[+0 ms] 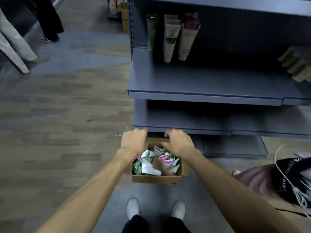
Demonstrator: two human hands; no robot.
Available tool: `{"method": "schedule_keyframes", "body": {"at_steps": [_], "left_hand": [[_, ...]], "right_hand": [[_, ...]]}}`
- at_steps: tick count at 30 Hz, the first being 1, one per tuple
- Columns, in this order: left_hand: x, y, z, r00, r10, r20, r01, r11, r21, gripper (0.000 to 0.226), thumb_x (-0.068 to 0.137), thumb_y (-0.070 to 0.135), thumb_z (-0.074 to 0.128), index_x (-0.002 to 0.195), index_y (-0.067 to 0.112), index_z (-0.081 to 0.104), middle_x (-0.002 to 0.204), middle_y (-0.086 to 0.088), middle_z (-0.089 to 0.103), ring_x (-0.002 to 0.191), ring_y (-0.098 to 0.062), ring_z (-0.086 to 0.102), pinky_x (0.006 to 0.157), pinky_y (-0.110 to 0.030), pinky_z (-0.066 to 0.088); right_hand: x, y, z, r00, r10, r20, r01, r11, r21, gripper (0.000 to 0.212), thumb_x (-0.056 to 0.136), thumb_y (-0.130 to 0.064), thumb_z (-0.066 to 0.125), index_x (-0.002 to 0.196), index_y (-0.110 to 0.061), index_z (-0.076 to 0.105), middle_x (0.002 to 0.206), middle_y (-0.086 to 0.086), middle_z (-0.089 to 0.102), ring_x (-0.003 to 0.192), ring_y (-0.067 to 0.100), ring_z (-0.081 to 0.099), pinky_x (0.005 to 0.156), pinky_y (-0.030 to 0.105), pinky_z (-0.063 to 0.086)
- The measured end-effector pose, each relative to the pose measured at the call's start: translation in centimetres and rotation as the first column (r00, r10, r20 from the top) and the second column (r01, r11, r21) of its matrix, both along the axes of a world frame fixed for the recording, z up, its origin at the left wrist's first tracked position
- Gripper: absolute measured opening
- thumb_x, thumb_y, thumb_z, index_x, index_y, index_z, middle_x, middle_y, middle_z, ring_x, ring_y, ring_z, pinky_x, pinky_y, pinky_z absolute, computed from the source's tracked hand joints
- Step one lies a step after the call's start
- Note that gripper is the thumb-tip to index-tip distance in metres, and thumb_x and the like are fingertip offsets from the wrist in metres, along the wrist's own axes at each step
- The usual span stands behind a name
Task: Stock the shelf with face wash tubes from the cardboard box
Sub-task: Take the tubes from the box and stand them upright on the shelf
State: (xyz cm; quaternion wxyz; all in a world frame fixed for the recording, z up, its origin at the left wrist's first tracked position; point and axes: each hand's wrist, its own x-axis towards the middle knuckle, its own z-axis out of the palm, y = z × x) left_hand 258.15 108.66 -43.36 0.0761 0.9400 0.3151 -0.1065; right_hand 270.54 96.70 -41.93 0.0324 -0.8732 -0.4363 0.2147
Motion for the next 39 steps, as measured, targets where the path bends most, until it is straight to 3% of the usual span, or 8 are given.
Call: {"method": "schedule_keyframes", "body": {"at_steps": [8,13,16,19,26,35,39], "left_hand": [[2.3,-3.2,-9.0,0.988,0.055,-0.144,-0.071,0.992,-0.109,0.032,0.085,0.031,0.061,0.116,0.021,0.056,0.114,-0.011,0.064,0.104,-0.035,0.063,0.075,-0.033,0.042],[3.4,-4.4,-18.1,0.973,0.070,-0.219,-0.117,0.971,-0.210,0.040,0.086,0.034,0.060,0.124,0.026,0.054,0.117,-0.011,0.063,0.107,-0.034,0.061,0.076,-0.032,0.042],[4.1,-4.1,-22.7,0.977,0.087,-0.197,-0.134,0.963,-0.235,0.041,0.083,0.040,0.064,0.122,0.030,0.054,0.115,-0.005,0.065,0.106,-0.031,0.062,0.081,-0.035,0.047],[4.8,-4.3,-26.3,0.976,0.096,-0.193,-0.144,0.957,-0.250,0.039,0.084,0.040,0.063,0.121,0.033,0.054,0.112,0.000,0.066,0.104,-0.029,0.063,0.074,-0.032,0.043],[6.1,-4.7,-31.6,0.981,0.029,-0.191,-0.062,0.983,-0.173,0.045,0.081,0.046,0.066,0.118,0.024,0.054,0.110,-0.006,0.063,0.100,-0.030,0.062,0.069,-0.032,0.039],[7.7,-5.3,-36.9,0.989,0.137,-0.051,-0.145,0.966,-0.214,0.033,0.083,0.034,0.065,0.112,0.020,0.058,0.107,-0.003,0.064,0.098,-0.031,0.061,0.068,-0.036,0.040],[8.1,-5.3,-38.0,0.996,0.088,0.005,-0.084,0.968,-0.237,0.042,0.085,0.027,0.065,0.126,0.027,0.056,0.113,-0.004,0.063,0.104,-0.031,0.061,0.070,-0.035,0.039]], "right_hand": [[4.6,-2.4,-9.4,0.994,0.061,-0.088,-0.069,0.993,-0.092,0.034,0.089,-0.041,0.062,0.113,-0.017,0.065,0.112,0.008,0.067,0.106,0.031,0.061,0.082,0.035,0.049],[6.1,-4.5,-18.2,0.988,0.069,-0.135,-0.089,0.986,-0.144,0.032,0.088,-0.033,0.063,0.116,-0.017,0.065,0.116,0.006,0.067,0.112,0.029,0.059,0.089,0.035,0.048],[6.4,-5.3,-22.3,0.981,0.056,-0.186,-0.080,0.989,-0.121,0.037,0.089,-0.031,0.063,0.122,-0.013,0.061,0.122,0.009,0.064,0.116,0.031,0.056,0.092,0.035,0.045],[6.3,-5.8,-25.4,0.978,0.057,-0.203,-0.078,0.992,-0.100,0.037,0.089,-0.034,0.064,0.117,-0.011,0.061,0.116,0.010,0.066,0.109,0.031,0.057,0.086,0.035,0.045],[6.3,-6.2,-31.4,0.989,0.022,-0.147,-0.035,0.996,-0.087,0.040,0.088,-0.027,0.067,0.123,-0.010,0.057,0.119,0.011,0.062,0.107,0.030,0.059,0.078,0.029,0.040],[7.0,-7.0,-35.1,0.988,0.104,-0.113,-0.103,0.995,0.016,0.040,0.086,-0.016,0.069,0.124,-0.007,0.058,0.121,0.013,0.061,0.108,0.031,0.058,0.085,0.036,0.045],[7.3,-7.2,-37.0,0.990,0.130,-0.052,-0.127,0.990,0.057,0.031,0.087,-0.014,0.065,0.118,-0.007,0.061,0.117,0.012,0.061,0.106,0.029,0.055,0.079,0.033,0.042]]}}
